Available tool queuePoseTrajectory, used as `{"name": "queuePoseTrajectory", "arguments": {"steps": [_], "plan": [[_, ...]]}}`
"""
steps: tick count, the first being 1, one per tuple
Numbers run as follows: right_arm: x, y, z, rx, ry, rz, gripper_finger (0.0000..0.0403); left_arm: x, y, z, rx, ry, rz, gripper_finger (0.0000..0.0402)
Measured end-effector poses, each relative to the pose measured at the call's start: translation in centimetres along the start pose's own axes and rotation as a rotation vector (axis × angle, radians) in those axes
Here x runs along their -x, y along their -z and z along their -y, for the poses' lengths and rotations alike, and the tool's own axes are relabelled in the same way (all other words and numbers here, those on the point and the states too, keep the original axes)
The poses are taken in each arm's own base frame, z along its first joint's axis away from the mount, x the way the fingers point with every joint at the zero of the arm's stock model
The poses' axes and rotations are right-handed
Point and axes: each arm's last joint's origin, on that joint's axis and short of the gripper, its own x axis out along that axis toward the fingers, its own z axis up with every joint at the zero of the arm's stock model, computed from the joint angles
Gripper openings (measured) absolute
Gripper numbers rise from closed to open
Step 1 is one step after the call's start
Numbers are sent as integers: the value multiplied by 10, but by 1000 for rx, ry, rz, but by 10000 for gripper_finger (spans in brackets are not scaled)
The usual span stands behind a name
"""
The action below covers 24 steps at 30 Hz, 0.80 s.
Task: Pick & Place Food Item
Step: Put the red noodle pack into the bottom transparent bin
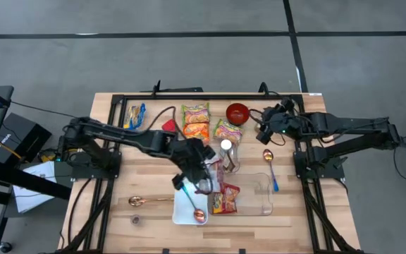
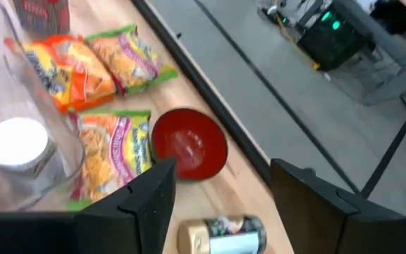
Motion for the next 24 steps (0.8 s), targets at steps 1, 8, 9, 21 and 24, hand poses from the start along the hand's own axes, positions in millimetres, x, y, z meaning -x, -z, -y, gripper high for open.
{"name": "queuePoseTrajectory", "arguments": {"steps": [1,8,9,21,24], "plan": [[1,2,-1,4,-3,-12,221,-5,-1,-2,-2,4,-4,1],[9,4,-5,-5,-23,8,221,-30,-8,-15,-4,13,-9,1],[10,4,-5,-6,-17,16,221,-33,-10,-16,-5,16,-4,1],[11,4,-6,-20,-3,26,221,-59,-22,-5,-21,63,36,1],[11,4,-6,-24,1,24,221,-62,-26,-3,-13,55,57,1]]}}
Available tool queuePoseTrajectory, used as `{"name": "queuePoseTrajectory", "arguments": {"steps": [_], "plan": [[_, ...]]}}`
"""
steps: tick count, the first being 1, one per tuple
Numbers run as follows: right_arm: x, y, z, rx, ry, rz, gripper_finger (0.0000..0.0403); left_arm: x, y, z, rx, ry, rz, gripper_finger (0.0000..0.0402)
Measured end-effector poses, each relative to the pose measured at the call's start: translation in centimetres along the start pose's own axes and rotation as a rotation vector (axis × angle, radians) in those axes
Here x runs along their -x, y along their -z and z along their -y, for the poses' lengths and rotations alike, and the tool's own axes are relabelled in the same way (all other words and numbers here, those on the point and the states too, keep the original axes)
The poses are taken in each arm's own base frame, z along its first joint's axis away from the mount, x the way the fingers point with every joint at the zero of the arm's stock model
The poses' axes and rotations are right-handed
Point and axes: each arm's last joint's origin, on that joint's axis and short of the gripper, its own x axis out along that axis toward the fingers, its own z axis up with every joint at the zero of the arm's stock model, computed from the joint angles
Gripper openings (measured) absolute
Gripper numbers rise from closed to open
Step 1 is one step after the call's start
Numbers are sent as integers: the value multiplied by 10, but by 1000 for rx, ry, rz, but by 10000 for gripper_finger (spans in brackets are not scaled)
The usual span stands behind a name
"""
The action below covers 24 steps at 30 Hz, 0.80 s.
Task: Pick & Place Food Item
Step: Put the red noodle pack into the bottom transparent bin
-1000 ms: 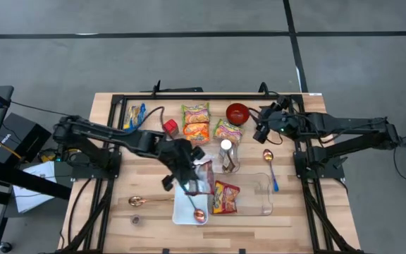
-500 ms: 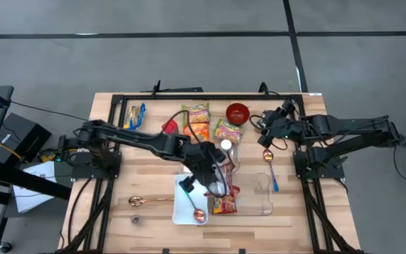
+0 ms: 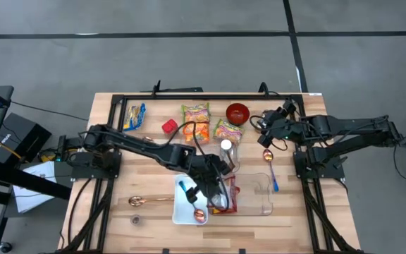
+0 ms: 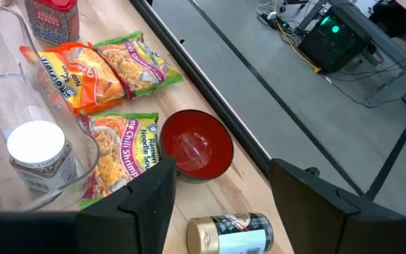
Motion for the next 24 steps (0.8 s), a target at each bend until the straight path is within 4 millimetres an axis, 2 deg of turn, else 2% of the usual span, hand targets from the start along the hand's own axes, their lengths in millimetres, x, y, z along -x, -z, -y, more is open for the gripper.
{"name": "queuePoseTrajectory", "arguments": {"steps": [12,20,24], "plan": [[0,0,0,-1,2,1,221,-29,10,1,27,-30,-43,1],[0,0,0,-1,1,0,221,-30,13,-1,77,-46,-69,1],[0,0,0,-1,1,0,221,-39,19,2,90,-20,-92,0]]}}
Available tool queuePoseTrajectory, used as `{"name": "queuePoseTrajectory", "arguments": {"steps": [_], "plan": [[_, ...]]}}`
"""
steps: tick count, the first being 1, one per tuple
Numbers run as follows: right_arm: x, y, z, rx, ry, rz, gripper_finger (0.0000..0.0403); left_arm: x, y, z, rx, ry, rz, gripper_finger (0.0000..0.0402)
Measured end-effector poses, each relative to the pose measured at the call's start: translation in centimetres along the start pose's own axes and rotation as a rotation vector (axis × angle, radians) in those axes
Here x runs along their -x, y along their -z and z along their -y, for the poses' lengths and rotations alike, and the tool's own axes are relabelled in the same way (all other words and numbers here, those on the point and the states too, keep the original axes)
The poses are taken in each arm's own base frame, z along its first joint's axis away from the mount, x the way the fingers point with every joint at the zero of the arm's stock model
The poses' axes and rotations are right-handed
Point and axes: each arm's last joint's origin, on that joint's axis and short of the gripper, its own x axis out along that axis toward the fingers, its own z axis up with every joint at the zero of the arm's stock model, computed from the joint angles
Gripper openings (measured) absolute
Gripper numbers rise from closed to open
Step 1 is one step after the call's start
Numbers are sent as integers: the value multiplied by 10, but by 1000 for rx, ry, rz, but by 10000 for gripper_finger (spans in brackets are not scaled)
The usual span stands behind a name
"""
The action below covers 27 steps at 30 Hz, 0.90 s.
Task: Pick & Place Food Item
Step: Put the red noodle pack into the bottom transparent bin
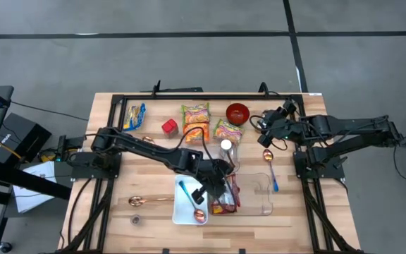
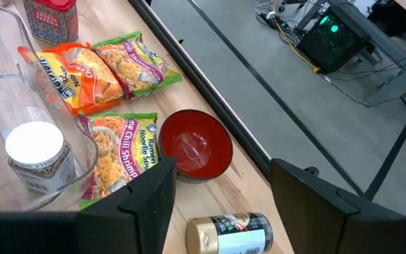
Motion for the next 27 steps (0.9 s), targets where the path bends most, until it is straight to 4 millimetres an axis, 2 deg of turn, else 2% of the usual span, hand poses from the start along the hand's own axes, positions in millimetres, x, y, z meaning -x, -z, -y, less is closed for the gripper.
{"name": "queuePoseTrajectory", "arguments": {"steps": [8,19,23,27], "plan": [[0,0,0,2,-2,-2,221,-13,5,3,25,49,-3,1],[0,0,0,1,-3,-4,221,-19,13,10,33,88,7,9],[0,0,0,1,-3,-4,221,-21,16,8,90,55,-2,33],[0,0,0,1,-3,-4,221,-18,17,5,121,52,-7,78]]}}
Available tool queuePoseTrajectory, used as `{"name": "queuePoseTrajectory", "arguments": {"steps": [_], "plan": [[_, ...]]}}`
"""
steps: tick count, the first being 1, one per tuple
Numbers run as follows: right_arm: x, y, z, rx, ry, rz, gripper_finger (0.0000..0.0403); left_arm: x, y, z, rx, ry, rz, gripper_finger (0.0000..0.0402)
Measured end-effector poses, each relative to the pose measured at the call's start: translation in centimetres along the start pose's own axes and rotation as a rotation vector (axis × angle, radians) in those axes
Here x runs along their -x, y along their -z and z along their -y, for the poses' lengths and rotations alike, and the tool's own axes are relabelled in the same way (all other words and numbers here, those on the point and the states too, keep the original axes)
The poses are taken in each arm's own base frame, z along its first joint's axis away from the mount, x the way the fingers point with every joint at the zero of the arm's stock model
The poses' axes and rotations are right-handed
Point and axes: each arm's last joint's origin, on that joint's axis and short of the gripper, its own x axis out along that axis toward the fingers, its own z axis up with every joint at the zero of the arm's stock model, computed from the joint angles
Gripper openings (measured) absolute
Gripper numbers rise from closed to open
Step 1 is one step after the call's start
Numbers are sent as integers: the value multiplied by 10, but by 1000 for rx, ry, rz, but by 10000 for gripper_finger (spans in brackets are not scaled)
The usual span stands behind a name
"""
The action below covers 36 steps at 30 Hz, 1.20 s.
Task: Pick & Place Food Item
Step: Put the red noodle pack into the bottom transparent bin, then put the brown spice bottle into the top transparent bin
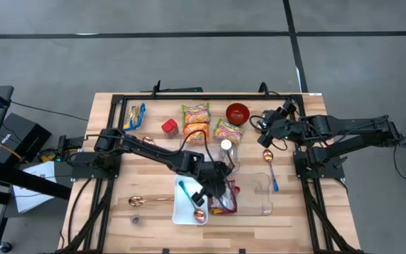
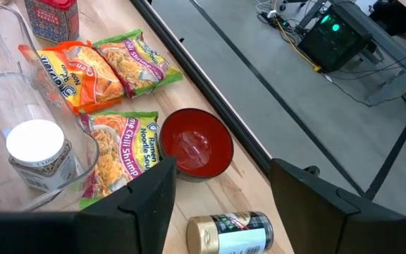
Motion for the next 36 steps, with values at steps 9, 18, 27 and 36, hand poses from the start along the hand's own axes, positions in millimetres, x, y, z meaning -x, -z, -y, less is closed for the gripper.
{"name": "queuePoseTrajectory", "arguments": {"steps": [9,18,27,36], "plan": [[-1,0,-1,5,0,-4,221,23,-7,1,-8,-9,8,185],[-1,0,-1,7,2,-6,221,91,-28,10,-28,42,114,241],[-1,0,-1,6,2,-4,221,144,-33,37,11,126,213,229],[-1,0,-1,4,1,-1,221,158,0,62,235,41,143,223]]}}
